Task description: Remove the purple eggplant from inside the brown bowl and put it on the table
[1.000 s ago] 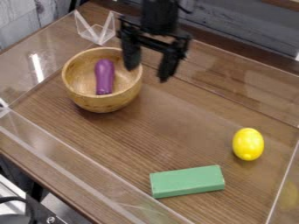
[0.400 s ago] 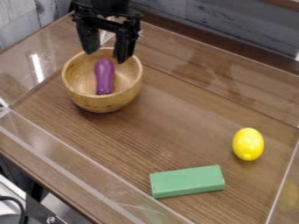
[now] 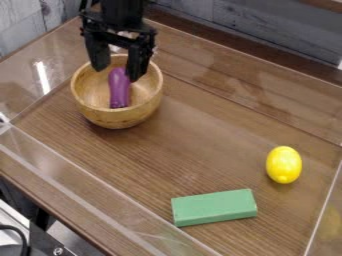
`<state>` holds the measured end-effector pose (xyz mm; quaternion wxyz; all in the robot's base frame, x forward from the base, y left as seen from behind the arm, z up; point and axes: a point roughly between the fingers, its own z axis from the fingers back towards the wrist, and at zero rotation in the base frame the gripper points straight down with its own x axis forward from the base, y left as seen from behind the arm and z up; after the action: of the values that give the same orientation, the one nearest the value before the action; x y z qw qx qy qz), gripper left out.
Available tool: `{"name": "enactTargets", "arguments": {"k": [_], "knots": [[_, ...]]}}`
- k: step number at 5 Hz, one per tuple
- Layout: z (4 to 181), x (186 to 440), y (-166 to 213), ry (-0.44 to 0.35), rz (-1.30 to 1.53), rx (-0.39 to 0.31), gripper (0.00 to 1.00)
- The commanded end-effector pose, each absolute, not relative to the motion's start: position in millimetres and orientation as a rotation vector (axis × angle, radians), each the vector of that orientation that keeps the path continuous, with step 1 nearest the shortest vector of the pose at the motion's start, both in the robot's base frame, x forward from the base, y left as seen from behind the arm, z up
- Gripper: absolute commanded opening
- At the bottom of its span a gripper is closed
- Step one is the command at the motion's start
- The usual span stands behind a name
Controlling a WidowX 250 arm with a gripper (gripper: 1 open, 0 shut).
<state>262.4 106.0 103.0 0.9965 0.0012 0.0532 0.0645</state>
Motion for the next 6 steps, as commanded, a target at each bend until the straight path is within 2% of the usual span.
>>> {"name": "enactTargets", "arguments": {"k": [1,6], "knots": [[105.1,267,116,0.071,0.134,0.02,1.0],[67.3,275,132,0.091,0.175,0.032,1.0]]}}
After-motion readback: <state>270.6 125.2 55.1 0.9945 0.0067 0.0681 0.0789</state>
